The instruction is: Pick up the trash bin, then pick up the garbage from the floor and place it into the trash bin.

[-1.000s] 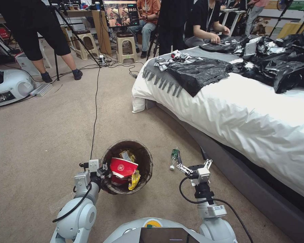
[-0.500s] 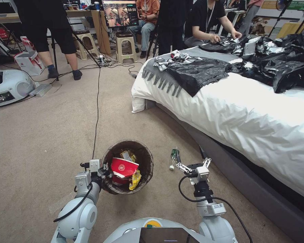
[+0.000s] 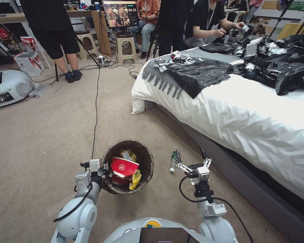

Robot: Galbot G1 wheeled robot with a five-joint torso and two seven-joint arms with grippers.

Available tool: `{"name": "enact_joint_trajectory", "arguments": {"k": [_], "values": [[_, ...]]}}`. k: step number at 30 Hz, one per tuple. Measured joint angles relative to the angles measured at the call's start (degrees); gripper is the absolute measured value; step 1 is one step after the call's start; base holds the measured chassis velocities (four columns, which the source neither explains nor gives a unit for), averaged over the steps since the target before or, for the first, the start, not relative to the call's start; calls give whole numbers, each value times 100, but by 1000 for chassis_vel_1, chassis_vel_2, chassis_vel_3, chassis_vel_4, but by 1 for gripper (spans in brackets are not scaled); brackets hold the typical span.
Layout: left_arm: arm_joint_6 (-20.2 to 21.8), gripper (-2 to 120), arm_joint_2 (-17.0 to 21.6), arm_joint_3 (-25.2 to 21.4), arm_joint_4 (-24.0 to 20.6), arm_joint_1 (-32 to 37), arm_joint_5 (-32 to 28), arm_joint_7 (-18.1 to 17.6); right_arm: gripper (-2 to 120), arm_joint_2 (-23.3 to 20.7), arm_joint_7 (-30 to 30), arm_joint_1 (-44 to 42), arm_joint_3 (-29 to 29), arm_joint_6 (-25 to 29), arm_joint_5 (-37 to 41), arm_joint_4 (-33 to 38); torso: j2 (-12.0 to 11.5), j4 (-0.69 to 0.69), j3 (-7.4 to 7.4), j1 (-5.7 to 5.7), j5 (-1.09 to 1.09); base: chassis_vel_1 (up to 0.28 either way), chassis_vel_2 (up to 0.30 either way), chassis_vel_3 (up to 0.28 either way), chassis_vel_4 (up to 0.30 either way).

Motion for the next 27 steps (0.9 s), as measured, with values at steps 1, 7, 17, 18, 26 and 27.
{"name": "enact_joint_trajectory", "arguments": {"k": [1,7,17,18,26,27], "values": [[0,3,1,1,-3,-2,0,1,100,0,-2,-3,4,3,1,0,0,0,0,0,0,-167,145,139,-149],[-5,3,0,15,-7,-6,5,3,100,2,-17,-12,20,30,2,3,0,0,0,0,0,-191,191,188,-213],[-20,3,-4,8,-15,2,24,10,100,7,-71,17,43,46,28,-6,0,-1,0,1,-1,-204,197,196,-205],[-21,3,-4,7,-16,0,25,11,100,9,-77,19,47,53,28,-9,0,0,0,1,0,-189,173,158,-197],[-21,3,-6,4,-11,-9,27,11,100,33,-151,93,55,539,-250,-223,-1,0,1,1,0,-99,115,109,-105],[-21,3,-6,4,-11,-9,27,11,100,33,-151,93,55,539,-250,-223,-1,0,1,1,0,0,0,0,0]]}}
